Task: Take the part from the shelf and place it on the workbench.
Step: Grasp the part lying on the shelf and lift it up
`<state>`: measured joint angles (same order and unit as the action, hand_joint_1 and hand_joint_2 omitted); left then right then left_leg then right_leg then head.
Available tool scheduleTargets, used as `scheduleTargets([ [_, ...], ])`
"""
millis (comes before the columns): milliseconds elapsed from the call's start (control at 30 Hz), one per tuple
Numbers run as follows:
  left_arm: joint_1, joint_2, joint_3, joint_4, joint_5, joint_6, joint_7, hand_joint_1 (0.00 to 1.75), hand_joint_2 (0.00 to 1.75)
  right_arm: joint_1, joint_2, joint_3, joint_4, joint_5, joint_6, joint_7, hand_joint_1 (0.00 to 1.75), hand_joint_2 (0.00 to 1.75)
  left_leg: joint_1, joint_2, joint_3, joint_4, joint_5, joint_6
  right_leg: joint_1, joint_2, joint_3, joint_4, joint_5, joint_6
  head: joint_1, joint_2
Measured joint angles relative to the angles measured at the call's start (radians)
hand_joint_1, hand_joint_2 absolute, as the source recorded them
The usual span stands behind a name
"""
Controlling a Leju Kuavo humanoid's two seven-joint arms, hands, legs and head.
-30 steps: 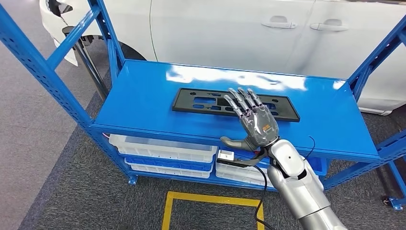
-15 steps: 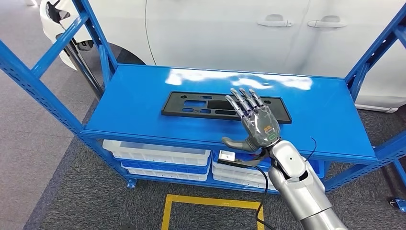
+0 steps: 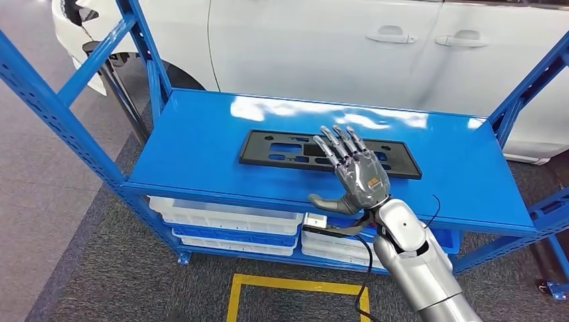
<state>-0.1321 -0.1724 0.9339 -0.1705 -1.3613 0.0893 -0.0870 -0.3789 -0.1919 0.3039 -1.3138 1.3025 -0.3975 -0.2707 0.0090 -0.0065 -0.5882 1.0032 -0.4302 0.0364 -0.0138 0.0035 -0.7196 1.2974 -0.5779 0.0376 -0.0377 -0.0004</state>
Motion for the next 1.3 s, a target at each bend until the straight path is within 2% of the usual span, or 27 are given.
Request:
scheduleTargets([
  [33, 0.0, 0.0, 0.0, 0.0, 0.0, 0.0, 0.0, 0.0, 0.0, 0.001, 0.0, 0.0, 0.0, 0.001, 0.0, 0.0, 0.0, 0.0, 0.0, 0.0, 0.001, 0.001, -0.002, -0.001, -0.001, 0.0, 0.004, -0.019, 0.024, 0.0, 0.0, 0.0],
  [100, 0.0, 0.0, 0.0, 0.0, 0.0, -0.001, 0.0, 0.0, 0.0, -0.001, 0.0, 0.0, 0.0, 0.003, 0.0, 0.0, 0.0, 0.0, 0.0, -0.001, 0.005, 0.005, -0.007, -0.005, -0.001, -0.001, 0.061, -0.152, 0.099, -0.005, 0.0, 0.0],
  [133, -0.001, -0.001, 0.0, 0.0, 0.0, -0.002, 0.0, 0.0, 0.0, -0.003, 0.0, 0.0, 0.001, 0.004, 0.0, -0.001, 0.0, 0.0, -0.002, -0.002, 0.006, 0.008, -0.011, -0.009, 0.002, -0.002, 0.091, -0.217, 0.125, -0.01, 0.0, 0.0],
  [167, -0.001, -0.001, 0.0, 0.0, 0.0, -0.002, 0.0, 0.0, 0.0, -0.005, 0.0, 0.0, 0.001, 0.005, 0.0, -0.001, 0.0, 0.0, -0.003, -0.002, 0.006, 0.01, -0.013, -0.013, 0.004, -0.002, 0.11, -0.261, 0.139, -0.014, 0.0, 0.0],
  [233, -0.002, -0.001, 0.0, 0.0, 0.0, -0.003, 0.0, 0.0, 0.0, -0.006, 0.0, 0.0, 0.002, 0.007, 0.001, -0.002, 0.0, 0.0, -0.006, -0.001, 0.006, 0.01, -0.015, -0.023, 0.009, -0.001, 0.119, -0.281, 0.138, -0.023, 0.0, 0.0],
  [300, -0.003, 0.0, 0.0, 0.0, 0.0, -0.003, 0.0, 0.0, 0.0, -0.008, 0.001, 0.0, 0.002, 0.007, 0.001, -0.002, 0.0, 0.0, -0.005, -0.001, 0.007, 0.013, -0.021, -0.034, 0.005, -0.001, 0.121, -0.286, 0.141, -0.033, 0.0, 0.0],
  [333, -0.003, 0.0, 0.0, 0.0, 0.0, -0.003, 0.0, 0.0, 0.0, -0.01, 0.001, 0.0, 0.002, 0.008, 0.001, -0.002, 0.0, 0.0, -0.005, 0.0, 0.0, 0.031, -0.034, -0.039, 0.003, -0.002, 0.124, -0.289, 0.142, -0.04, 0.0, 0.0],
  [400, -0.004, 0.0, 0.0, 0.0, 0.0, -0.004, 0.0, 0.0, 0.0, -0.015, 0.004, 0.001, 0.004, 0.013, 0.004, -0.003, 0.0, 0.0, -0.002, 0.0, -0.044, 0.132, -0.09, -0.049, 0.001, -0.003, 0.127, -0.293, 0.142, -0.049, 0.0, 0.0],
  [467, -0.004, 0.001, 0.0, 0.0, 0.0, -0.006, 0.0, 0.0, 0.0, -0.017, 0.006, 0.002, 0.01, 0.026, 0.013, -0.004, 0.0, 0.0, 0.0, 0.0, -0.108, 0.263, -0.144, -0.056, 0.002, -0.004, 0.127, -0.293, 0.141, -0.052, 0.0, 0.0],
  [500, -0.003, 0.001, 0.0, 0.0, 0.0, -0.007, 0.0, 0.0, 0.0, -0.017, 0.006, 0.002, 0.015, 0.035, 0.018, -0.004, 0.0, 0.0, 0.001, 0.0, -0.126, 0.295, -0.148, -0.057, 0.002, -0.004, 0.128, -0.293, 0.14, -0.052, 0.0, 0.0],
  [533, -0.003, 0.001, 0.0, 0.0, 0.0, -0.008, 0.0, 0.0, 0.0, -0.017, 0.006, 0.002, 0.02, 0.043, 0.022, -0.003, 0.0, 0.0, 0.002, 0.001, -0.125, 0.289, -0.132, -0.057, 0.002, -0.004, 0.129, -0.292, 0.139, -0.052, 0.0, 0.0],
  [567, -0.003, 0.001, 0.0, 0.0, -0.001, -0.009, 0.0, 0.0, 0.0, -0.018, 0.006, 0.003, 0.027, 0.052, 0.026, -0.003, 0.0, 0.0, 0.003, 0.001, -0.104, 0.243, -0.099, -0.056, 0.002, -0.003, 0.132, -0.292, 0.138, -0.05, 0.0, 0.0],
  [633, -0.006, 0.002, 0.0, 0.0, 0.0, -0.009, -0.001, 0.0, 0.0, -0.023, 0.006, 0.004, 0.043, 0.068, 0.028, 0.0, 0.0, 0.0, 0.001, 0.001, -0.037, 0.099, -0.032, -0.05, 0.004, -0.002, 0.136, -0.29, 0.133, -0.044, 0.0, 0.0],
  [667, -0.007, 0.002, 0.0, 0.0, 0.0, -0.01, -0.001, 0.0, 0.0, -0.027, 0.006, 0.005, 0.052, 0.075, 0.029, 0.002, 0.0, 0.0, 0.0, 0.001, -0.013, 0.047, -0.014, -0.044, 0.005, -0.001, 0.137, -0.289, 0.132, -0.039, 0.0, 0.0],
  [700, -0.008, 0.002, 0.0, 0.0, 0.0, -0.01, -0.002, 0.0, 0.0, -0.032, 0.006, 0.007, 0.064, 0.081, 0.029, 0.004, 0.0, 0.0, -0.001, 0.0, 0.0, 0.019, -0.01, -0.039, 0.007, -0.001, 0.136, -0.289, 0.131, -0.034, 0.0, 0.0],
  [800, -0.008, 0.002, 0.0, 0.0, 0.005, -0.01, -0.003, 0.0, 0.0, -0.052, 0.005, 0.016, 0.107, 0.107, 0.029, 0.009, 0.0, 0.0, -0.001, -0.001, 0.003, 0.007, -0.01, -0.022, 0.007, -0.001, 0.135, -0.288, 0.131, -0.018, 0.0, 0.0],
  [833, -0.009, 0.002, 0.0, 0.0, 0.007, -0.01, -0.003, 0.0, 0.0, -0.06, 0.005, 0.021, 0.125, 0.116, 0.029, 0.012, 0.0, 0.0, 0.0, -0.001, 0.005, 0.003, -0.007, -0.015, 0.005, -0.001, 0.13, -0.276, 0.12, -0.012, 0.0, 0.0],
  [900, -0.011, 0.002, 0.0, 0.0, 0.009, -0.01, -0.005, 0.0, 0.0, -0.079, 0.003, 0.032, 0.166, 0.134, 0.028, 0.017, 0.0, 0.0, 0.002, 0.0, 0.008, -0.003, -0.003, -0.005, 0.002, -0.002, 0.09, -0.19, 0.071, -0.004, 0.0, 0.0],
  [967, -0.01, 0.002, 0.0, 0.0, 0.01, -0.011, -0.007, 0.0, 0.0, -0.094, 0.002, 0.046, 0.214, 0.153, 0.028, 0.023, 0.0, 0.0, 0.001, 0.0, 0.008, -0.003, -0.004, -0.002, 0.001, -0.002, 0.022, -0.052, 0.014, 0.002, 0.0, 0.0],
  [1000, -0.009, 0.002, 0.0, 0.0, 0.011, -0.011, -0.008, 0.0, 0.0, -0.1, 0.001, 0.053, 0.239, 0.162, 0.028, 0.025, 0.0, 0.0, 0.0, 0.0, 0.008, -0.003, -0.004, -0.001, 0.001, -0.002, -0.001, -0.008, 0.005, 0.003, 0.0, 0.0],
  [1033, -0.008, 0.003, 0.001, 0.0, 0.011, -0.012, -0.009, 0.0, 0.0, -0.106, 0.001, 0.061, 0.262, 0.17, 0.028, 0.029, 0.0, 0.0, 0.0, -0.001, 0.008, -0.002, -0.005, -0.001, 0.001, -0.002, -0.007, -0.003, 0.017, 0.003, 0.0, 0.0],
  [1067, -0.008, 0.003, 0.001, 0.0, 0.012, -0.013, -0.01, 0.0, 0.0, -0.115, 0.001, 0.068, 0.284, 0.177, 0.028, 0.032, 0.0, 0.44, 0.0, -0.002, 0.009, -0.001, -0.006, -0.002, 0.001, -0.002, 0.008, -0.04, 0.047, 0.001, 0.0, 0.0],
  [1133, -0.009, 0.002, 0.001, 0.0, 0.012, -0.015, -0.011, 0.0, 0.0, -0.137, 0.001, 0.08, 0.324, 0.185, 0.028, 0.036, 0.0, 1.31, -0.001, -0.002, 0.012, 0.002, -0.01, -0.006, 0.002, -0.002, 0.074, -0.18, 0.118, -0.007, 0.0, 0.0],
  [1167, -0.009, 0.002, 0.001, 0.0, 0.012, -0.015, -0.012, 0.0, 0.0, -0.15, 0.001, 0.084, 0.342, 0.187, 0.028, 0.037, 0.0, 1.75, -0.003, -0.002, 0.01, 0.006, -0.012, -0.009, 0.004, -0.003, 0.1, -0.24, 0.138, -0.012, 0.0, 0.0],
  [1200, -0.01, 0.002, 0.001, 0.0, 0.012, -0.015, -0.012, 0.0, 0.0, -0.159, 0.001, 0.089, 0.357, 0.188, 0.028, 0.038, 0.0, 1.75, -0.003, -0.002, 0.007, 0.007, -0.013, -0.014, 0.007, -0.002, 0.114, -0.274, 0.147, -0.017, 0.0, 0.0],
  [1267, -0.01, 0.002, 0.001, 0.0, 0.012, -0.016, -0.013, 0.0, 0.0, -0.174, 0.002, 0.097, 0.388, 0.189, 0.028, 0.04, 0.0, 1.75, -0.005, -0.002, 0.003, 0.009, -0.014, -0.023, 0.011, -0.002, 0.114, -0.286, 0.146, -0.025, 0.0, 0.0],
  [1300, -0.009, 0.002, 0.001, 0.0, 0.012, -0.016, -0.013, 0.0, 0.0, -0.183, 0.004, 0.102, 0.406, 0.189, 0.027, 0.041, 0.0, 1.75, -0.004, -0.002, 0.002, 0.008, -0.016, -0.028, 0.009, -0.001, 0.114, -0.287, 0.147, -0.029, 0.0, 0.0],
])
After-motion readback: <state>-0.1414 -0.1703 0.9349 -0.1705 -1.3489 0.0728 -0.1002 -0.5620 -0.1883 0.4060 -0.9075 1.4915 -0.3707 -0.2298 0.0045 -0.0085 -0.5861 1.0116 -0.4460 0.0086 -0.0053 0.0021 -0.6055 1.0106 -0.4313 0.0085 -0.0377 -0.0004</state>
